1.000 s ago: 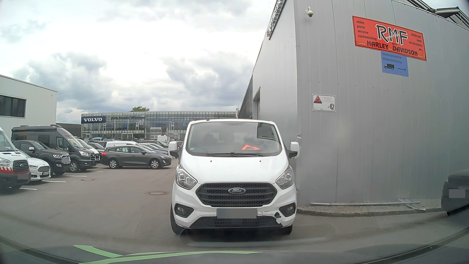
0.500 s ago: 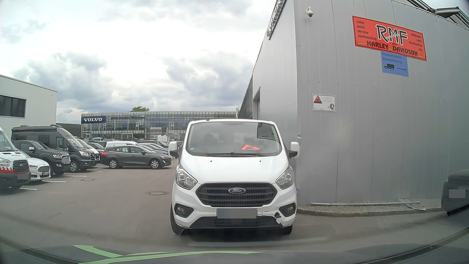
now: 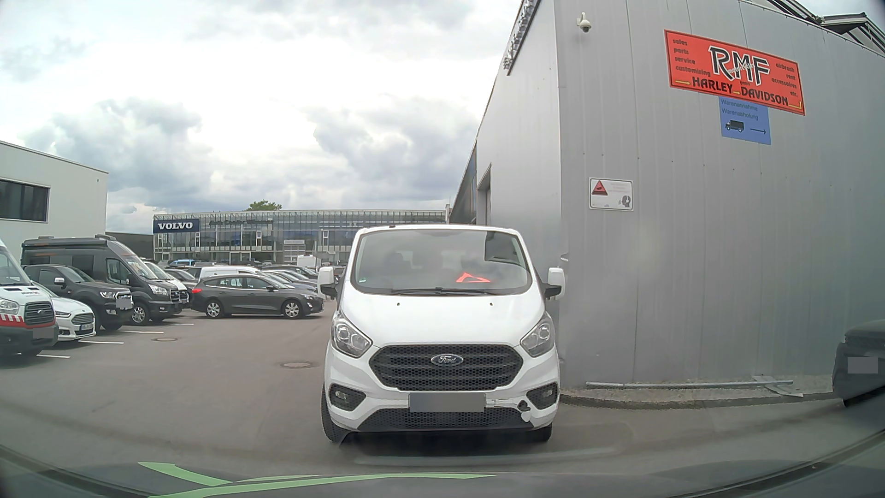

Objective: Follow the waypoints while adhering to traffic rules and regulations

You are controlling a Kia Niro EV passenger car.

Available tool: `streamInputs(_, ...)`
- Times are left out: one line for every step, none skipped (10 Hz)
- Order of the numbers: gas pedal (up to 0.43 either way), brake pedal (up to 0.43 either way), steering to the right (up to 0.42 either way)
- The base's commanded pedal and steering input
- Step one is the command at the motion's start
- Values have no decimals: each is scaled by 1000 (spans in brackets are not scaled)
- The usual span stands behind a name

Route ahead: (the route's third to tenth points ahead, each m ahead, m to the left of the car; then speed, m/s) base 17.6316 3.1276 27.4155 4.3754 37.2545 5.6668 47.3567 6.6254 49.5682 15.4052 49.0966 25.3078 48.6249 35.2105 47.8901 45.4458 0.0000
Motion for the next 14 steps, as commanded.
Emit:
streamInputs(0, 463, -462)
streamInputs(0, 457, -462)
streamInputs(0, 457, -462)
streamInputs(0, 457, -462)
streamInputs(0, 457, -462)
streamInputs(0, 457, -462)
streamInputs(0, 457, -462)
streamInputs(0, 457, -462)
streamInputs(0, 457, -462)
streamInputs(0, 457, -463)
streamInputs(0, 457, -463)
streamInputs(0, 457, -463)
streamInputs(0, 463, -462)
streamInputs(0, 463, -462)
